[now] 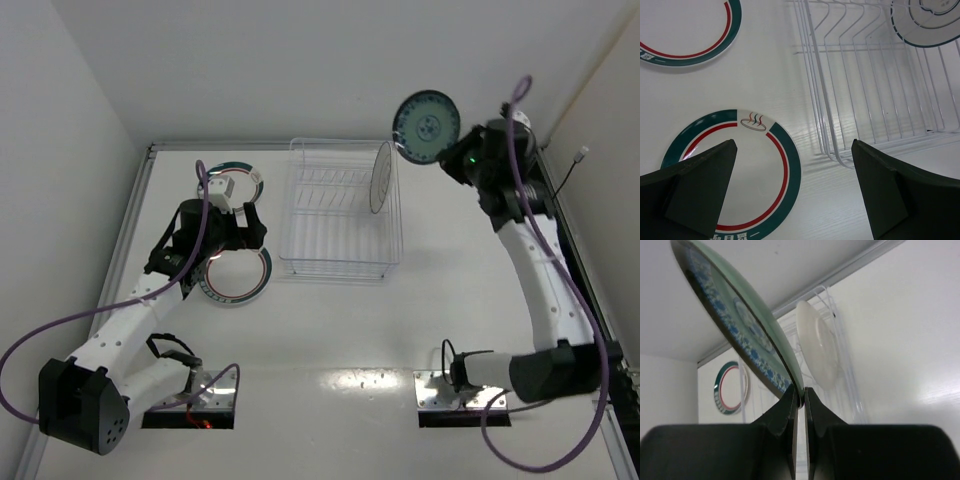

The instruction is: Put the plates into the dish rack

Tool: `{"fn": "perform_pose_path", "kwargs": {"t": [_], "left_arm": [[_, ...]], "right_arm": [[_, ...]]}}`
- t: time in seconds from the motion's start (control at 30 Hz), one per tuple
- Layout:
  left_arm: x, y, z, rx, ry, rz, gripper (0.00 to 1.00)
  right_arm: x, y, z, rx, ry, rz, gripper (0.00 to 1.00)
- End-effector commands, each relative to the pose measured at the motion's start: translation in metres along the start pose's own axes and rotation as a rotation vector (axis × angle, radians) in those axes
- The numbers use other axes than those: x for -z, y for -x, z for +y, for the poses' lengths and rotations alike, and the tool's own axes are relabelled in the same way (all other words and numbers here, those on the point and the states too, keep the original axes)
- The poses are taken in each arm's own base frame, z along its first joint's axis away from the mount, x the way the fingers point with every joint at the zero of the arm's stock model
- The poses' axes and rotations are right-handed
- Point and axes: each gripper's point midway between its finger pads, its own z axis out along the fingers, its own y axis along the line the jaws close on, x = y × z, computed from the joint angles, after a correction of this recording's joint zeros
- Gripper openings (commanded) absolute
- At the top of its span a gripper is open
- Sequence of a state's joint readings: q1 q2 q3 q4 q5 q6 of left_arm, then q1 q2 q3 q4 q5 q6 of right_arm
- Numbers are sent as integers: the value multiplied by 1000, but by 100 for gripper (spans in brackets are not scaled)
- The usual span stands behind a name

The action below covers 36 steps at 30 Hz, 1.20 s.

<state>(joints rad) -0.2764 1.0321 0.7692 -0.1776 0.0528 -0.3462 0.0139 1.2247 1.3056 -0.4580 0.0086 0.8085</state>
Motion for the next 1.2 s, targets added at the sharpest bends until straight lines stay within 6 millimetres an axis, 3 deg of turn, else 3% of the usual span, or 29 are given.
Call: {"fn": "perform_pose_path", "kwargs": {"t": [0.0,0.03,0.07,0.1,0.17,0.27,0.3,0.4,0.43,0.67,1.17], "left_arm": [[2,21,-9,-4,-27,-53,99],[2,21,-9,-4,-27,-53,99],[0,18,-8,-3,-24,-43,99],[0,18,-8,-3,-24,-43,99],[0,18,-10,6,-33,-40,99],[-2,15,-12,15,-41,-28,99],[-2,15,-12,15,-41,-28,99],[-4,12,-13,16,-49,-16,99],[-4,12,-13,16,-49,-16,99],[-6,8,-16,26,-67,0,99],[-10,4,-15,27,-62,18,99]], "right_arm": [[-28,10,16,111,-251,-80,0],[-16,20,33,119,-240,-111,0],[-35,1,29,183,-305,-49,0],[-29,21,55,194,-308,-124,0],[-40,21,67,262,-390,-133,0],[-35,22,89,330,-473,-229,0],[-39,9,96,387,-498,-245,0],[-41,-3,109,458,-531,-310,0],[-47,-17,112,491,-542,-306,0],[-72,-54,106,605,-630,-282,0],[-128,-107,55,736,-742,-165,0]]}}
